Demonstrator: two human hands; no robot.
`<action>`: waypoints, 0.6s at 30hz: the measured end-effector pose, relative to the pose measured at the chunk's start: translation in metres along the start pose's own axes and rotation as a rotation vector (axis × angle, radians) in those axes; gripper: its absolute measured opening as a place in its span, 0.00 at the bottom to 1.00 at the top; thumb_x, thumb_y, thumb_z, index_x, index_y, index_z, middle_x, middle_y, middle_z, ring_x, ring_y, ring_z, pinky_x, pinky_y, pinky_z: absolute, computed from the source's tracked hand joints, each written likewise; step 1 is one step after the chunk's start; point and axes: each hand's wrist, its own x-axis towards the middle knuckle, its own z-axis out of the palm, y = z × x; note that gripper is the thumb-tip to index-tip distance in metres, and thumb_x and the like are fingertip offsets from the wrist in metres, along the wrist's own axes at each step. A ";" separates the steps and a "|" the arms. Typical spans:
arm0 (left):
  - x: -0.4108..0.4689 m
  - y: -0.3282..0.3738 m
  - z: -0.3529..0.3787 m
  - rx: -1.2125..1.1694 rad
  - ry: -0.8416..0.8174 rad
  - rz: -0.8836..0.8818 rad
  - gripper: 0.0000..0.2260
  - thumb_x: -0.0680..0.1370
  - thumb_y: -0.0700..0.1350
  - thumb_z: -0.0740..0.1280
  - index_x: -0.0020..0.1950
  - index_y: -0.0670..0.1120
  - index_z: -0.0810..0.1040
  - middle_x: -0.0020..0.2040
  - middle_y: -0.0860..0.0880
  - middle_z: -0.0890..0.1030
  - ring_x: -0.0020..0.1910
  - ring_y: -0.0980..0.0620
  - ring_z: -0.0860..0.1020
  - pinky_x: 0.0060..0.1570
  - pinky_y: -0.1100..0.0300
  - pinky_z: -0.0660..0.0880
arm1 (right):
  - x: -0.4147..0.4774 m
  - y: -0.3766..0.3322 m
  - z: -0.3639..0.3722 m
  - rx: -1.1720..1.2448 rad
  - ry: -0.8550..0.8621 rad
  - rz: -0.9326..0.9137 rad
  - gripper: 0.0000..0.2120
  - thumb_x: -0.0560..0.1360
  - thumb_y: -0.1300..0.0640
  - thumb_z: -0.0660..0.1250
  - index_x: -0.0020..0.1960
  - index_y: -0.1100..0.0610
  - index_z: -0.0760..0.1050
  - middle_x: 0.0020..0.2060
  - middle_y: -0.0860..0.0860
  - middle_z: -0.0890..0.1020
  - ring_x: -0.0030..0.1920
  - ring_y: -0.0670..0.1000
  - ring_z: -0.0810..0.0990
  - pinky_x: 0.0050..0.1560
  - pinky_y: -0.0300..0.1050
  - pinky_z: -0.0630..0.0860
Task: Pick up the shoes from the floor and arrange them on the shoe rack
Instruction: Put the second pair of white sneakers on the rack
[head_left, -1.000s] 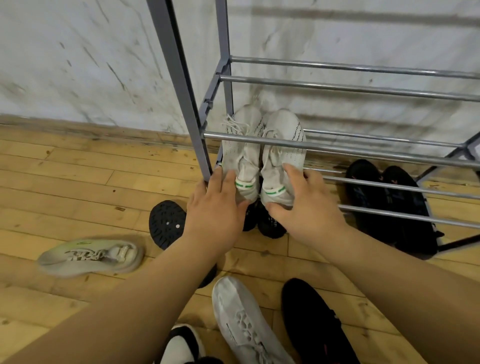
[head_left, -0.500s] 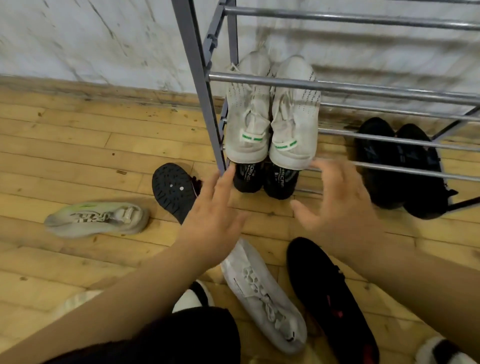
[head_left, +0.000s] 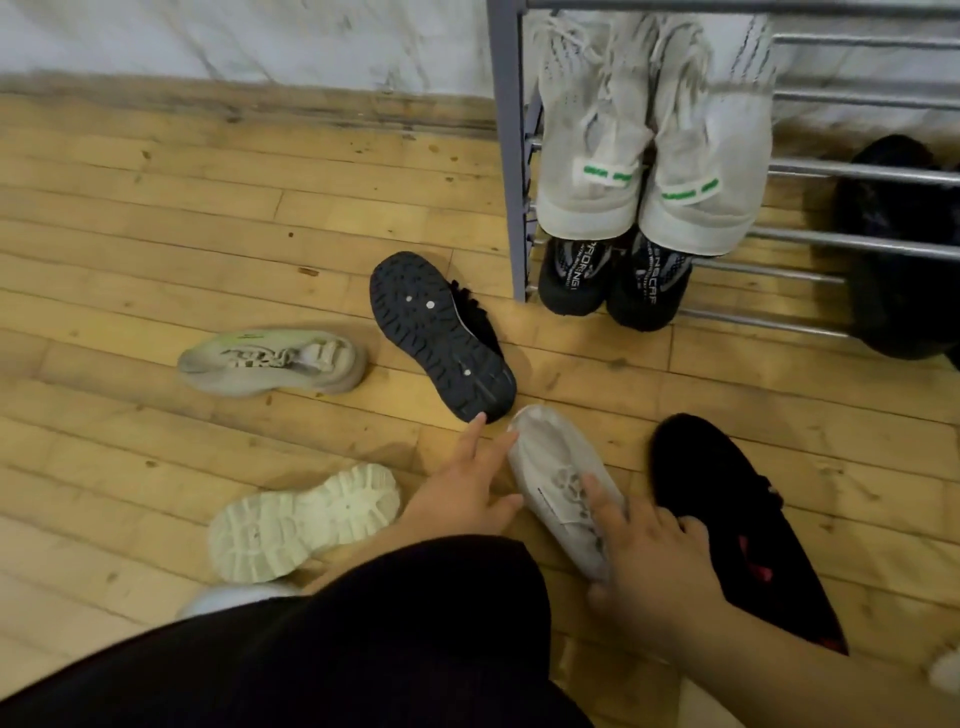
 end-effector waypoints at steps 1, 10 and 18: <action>-0.002 -0.001 -0.004 -0.020 0.019 0.015 0.35 0.80 0.56 0.67 0.81 0.64 0.51 0.83 0.57 0.41 0.64 0.50 0.78 0.58 0.55 0.75 | 0.001 0.000 -0.006 0.002 0.015 0.000 0.55 0.69 0.35 0.66 0.78 0.39 0.27 0.71 0.52 0.68 0.67 0.56 0.71 0.68 0.57 0.64; -0.046 -0.074 -0.044 0.150 0.321 -0.246 0.38 0.74 0.60 0.70 0.81 0.60 0.56 0.78 0.51 0.62 0.75 0.45 0.65 0.71 0.45 0.68 | 0.004 0.008 -0.078 0.338 -0.013 -0.073 0.54 0.67 0.39 0.73 0.82 0.41 0.44 0.41 0.44 0.79 0.37 0.43 0.79 0.32 0.35 0.69; -0.065 -0.142 -0.027 0.219 0.203 -0.339 0.38 0.74 0.68 0.64 0.79 0.69 0.47 0.74 0.53 0.67 0.71 0.43 0.66 0.70 0.43 0.66 | 0.013 -0.011 -0.114 0.295 -0.092 -0.053 0.62 0.54 0.30 0.74 0.82 0.41 0.50 0.64 0.45 0.76 0.50 0.46 0.78 0.54 0.49 0.80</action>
